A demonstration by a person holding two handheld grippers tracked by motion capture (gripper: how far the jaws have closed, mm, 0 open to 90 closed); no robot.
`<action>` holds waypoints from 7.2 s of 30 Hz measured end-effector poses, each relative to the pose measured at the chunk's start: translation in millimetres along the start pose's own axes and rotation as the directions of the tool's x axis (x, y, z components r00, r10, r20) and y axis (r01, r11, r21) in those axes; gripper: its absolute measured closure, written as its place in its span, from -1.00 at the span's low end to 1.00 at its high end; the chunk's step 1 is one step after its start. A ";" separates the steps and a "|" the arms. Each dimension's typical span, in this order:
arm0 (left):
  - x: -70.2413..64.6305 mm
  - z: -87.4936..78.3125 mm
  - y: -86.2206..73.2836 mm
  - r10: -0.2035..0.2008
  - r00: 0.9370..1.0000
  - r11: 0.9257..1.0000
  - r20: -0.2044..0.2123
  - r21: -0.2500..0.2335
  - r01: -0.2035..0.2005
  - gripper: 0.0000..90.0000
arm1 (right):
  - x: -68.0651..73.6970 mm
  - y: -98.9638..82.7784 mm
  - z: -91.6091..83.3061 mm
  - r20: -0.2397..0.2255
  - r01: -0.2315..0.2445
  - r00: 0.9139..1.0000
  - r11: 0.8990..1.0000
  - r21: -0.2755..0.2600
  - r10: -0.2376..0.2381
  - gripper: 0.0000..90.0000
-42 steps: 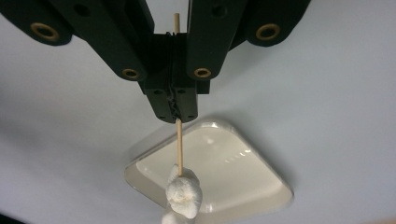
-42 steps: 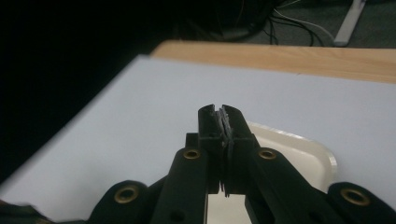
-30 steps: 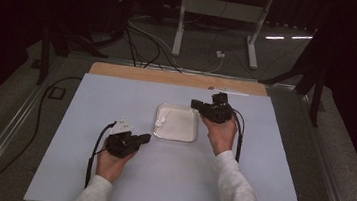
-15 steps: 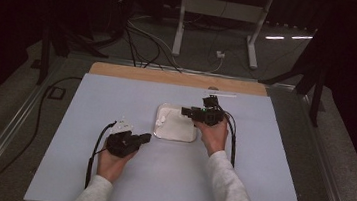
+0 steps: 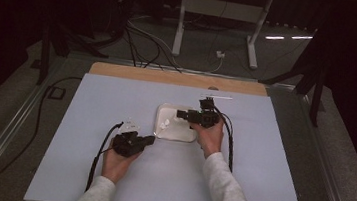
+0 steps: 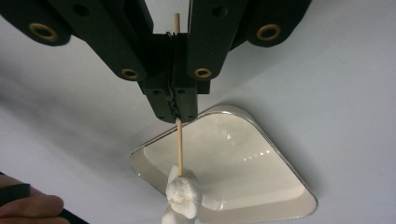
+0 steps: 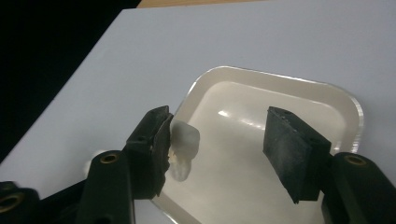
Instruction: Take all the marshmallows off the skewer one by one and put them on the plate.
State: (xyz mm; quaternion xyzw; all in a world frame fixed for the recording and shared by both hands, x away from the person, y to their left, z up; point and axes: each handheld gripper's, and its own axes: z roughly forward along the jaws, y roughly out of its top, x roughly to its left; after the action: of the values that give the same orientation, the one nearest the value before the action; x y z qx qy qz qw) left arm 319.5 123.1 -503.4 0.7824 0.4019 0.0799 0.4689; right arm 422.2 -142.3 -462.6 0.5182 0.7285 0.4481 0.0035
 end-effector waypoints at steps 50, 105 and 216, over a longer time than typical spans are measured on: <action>-4.6 -4.3 4.4 0.024 1.000 0.997 0.015 -0.071 -0.023 1.00 | 15.7 -11.8 2.7 -0.334 -0.078 0.937 0.992 0.098 0.106 0.66; -3.6 -15.6 4.5 0.127 0.991 0.992 -0.036 -0.011 -0.127 1.00 | 4.9 -4.2 -17.0 -0.311 -0.188 0.936 0.981 -0.050 0.163 0.95; 18.4 -49.4 -7.6 0.164 0.964 0.986 -0.210 0.063 -0.154 1.00 | -36.8 10.6 -59.8 -0.215 -0.313 0.937 0.936 -0.163 0.276 1.00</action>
State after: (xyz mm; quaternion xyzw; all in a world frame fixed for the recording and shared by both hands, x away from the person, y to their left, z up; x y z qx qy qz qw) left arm 302.8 170.9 -487.0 0.8095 0.3879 0.1920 0.3967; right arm 419.2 -208.3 -436.7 0.5743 0.5918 0.5597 -0.0822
